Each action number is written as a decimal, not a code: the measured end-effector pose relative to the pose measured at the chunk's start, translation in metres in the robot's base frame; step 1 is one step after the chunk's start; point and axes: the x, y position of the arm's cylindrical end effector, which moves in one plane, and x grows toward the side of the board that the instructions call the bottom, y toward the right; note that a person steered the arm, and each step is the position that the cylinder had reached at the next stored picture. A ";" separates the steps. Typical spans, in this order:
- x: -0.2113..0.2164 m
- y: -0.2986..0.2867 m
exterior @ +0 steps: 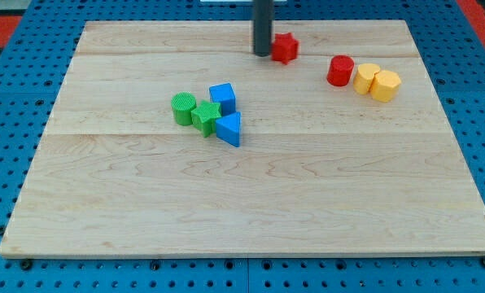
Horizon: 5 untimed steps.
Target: Slide the red star into the red circle
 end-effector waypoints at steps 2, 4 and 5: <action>-0.042 0.004; 0.014 0.074; 0.011 0.075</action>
